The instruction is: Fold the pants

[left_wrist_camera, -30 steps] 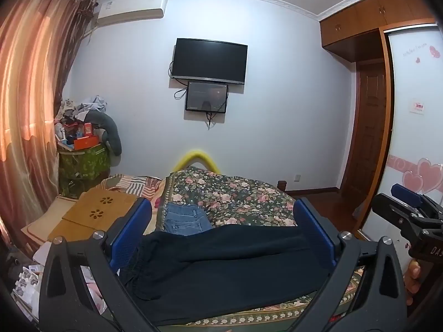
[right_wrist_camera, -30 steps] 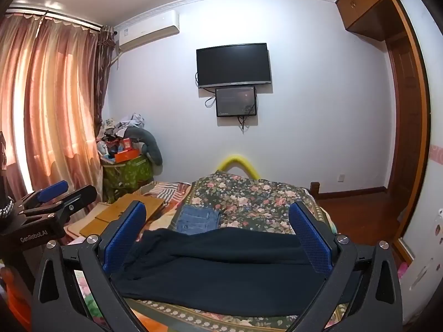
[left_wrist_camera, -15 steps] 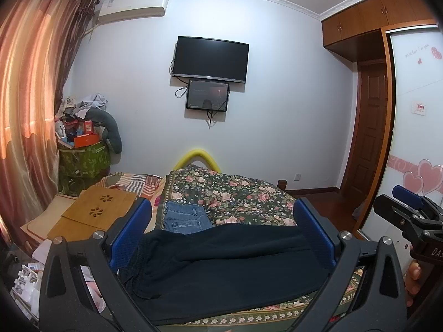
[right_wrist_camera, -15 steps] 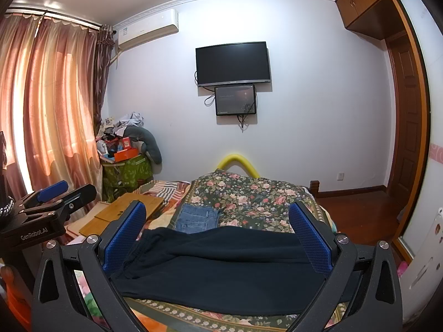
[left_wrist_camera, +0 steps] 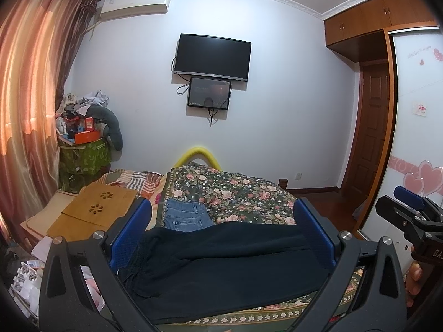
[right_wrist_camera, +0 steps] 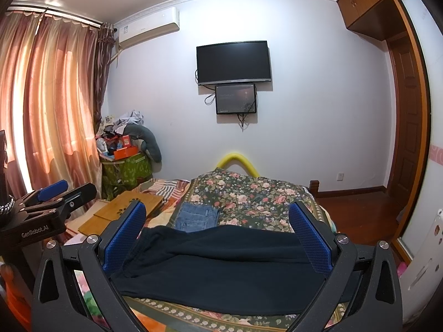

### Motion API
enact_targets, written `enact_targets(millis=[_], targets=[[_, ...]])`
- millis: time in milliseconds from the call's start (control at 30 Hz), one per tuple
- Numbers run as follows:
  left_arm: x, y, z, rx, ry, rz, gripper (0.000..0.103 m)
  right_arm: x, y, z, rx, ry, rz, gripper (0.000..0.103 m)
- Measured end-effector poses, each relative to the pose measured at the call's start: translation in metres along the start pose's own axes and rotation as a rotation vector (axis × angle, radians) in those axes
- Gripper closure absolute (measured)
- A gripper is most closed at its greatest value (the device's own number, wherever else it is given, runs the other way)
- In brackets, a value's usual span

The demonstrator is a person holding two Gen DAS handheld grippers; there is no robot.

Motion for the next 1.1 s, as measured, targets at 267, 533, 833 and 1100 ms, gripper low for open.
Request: enact_targets(millis=[267, 533, 833, 1100], targets=[[-0.0008, -0.0007, -0.0008, -0.006, 0.001, 0.001, 0.0, 0.0002, -0.0006, 0.0009, 0.0, 0.002, -0.001, 0.0], [-0.0005, -0.0004, 0.0001, -0.01, -0.002, 0.0, 0.0, 0.0002, 0.0009, 0.0, 0.0, 0.003, 0.0, 0.0], [-0.0012, -0.0001, 0.0019, -0.01, -0.002, 0.0, 0.0, -0.001, 0.0002, 0.0006, -0.001, 0.005, 0.0, 0.0], [-0.0015, -0.0001, 0.0037, -0.01, -0.003, 0.0, 0.0, -0.0015, -0.0003, 0.0018, -0.001, 0.006, -0.002, 0.0]])
Point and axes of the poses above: each gripper's, at about its wrist camera, not at the fingertips, and x roughly against the way its jaws point, y to its left, z to its underside, the point moved 8 cm from there along -x, roughly the way its jaws point, and after that the axes turned 10 degrees about x, right-handed, at the moved point
